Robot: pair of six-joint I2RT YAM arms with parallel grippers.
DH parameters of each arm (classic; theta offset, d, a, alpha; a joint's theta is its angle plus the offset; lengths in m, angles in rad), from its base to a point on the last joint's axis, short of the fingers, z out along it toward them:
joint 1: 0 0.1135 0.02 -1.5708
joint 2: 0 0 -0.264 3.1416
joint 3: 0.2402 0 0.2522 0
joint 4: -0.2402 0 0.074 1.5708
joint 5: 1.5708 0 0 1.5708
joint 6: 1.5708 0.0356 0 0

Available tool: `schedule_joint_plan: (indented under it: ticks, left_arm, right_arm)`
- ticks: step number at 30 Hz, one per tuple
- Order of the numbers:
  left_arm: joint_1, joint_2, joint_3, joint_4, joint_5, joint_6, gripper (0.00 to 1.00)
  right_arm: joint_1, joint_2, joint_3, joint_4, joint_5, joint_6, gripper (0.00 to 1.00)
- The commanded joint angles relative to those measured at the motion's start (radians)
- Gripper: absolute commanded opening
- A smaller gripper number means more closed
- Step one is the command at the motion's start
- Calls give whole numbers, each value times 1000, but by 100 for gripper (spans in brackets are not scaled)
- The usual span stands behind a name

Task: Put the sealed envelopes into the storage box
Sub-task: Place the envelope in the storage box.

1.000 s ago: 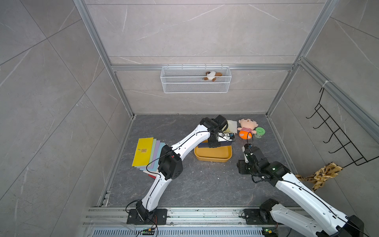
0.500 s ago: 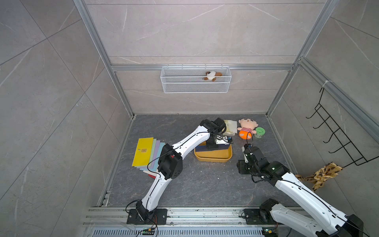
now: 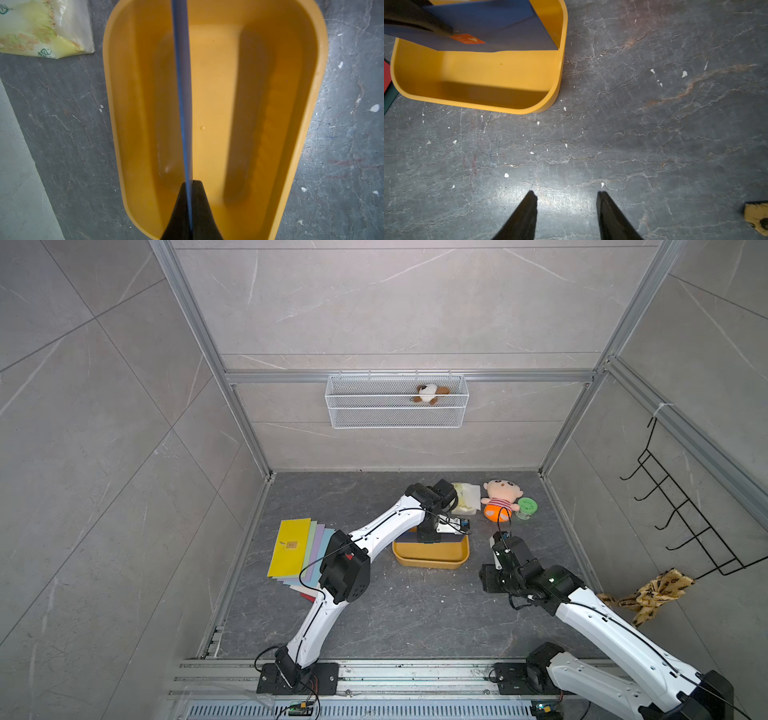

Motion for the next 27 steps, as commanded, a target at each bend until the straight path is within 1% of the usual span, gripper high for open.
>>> schedule_joint_plan:
  ticks: [1,3,6,8,10,13,14,15,27]
  left_arm:
    - [-7,-24,-42,39,-31,31,19]
    - [-9,-38,-67,57,-39,33,22]
    - [-9,-65,-100,105,-54,39,22]
    - [-9,-80,-114,144,-78,45,25]
    - [-8,-94,-132,189,-112,53,32]
    - [-3,-110,-135,237,-129,54,36]
    - [-2,-117,-137,258,-132,53,41]
    - [-2,-124,-142,274,-136,52,42]
    - [17,-135,-148,382,-182,39,45]
  right_arm:
    - [-4,9,19,-13,-2,-7,51]
    - [-4,11,18,-11,-3,-5,51]
    - [-4,14,18,-10,-5,-5,51]
    - [-4,16,18,-10,-6,-4,50]
    - [-5,16,18,-7,-8,-4,50]
    - [-6,17,16,-7,-10,-2,51]
    - [-5,19,16,-7,-12,-2,50]
    - [-6,19,15,-7,-12,-3,50]
    - [-7,20,13,-2,-22,-7,50]
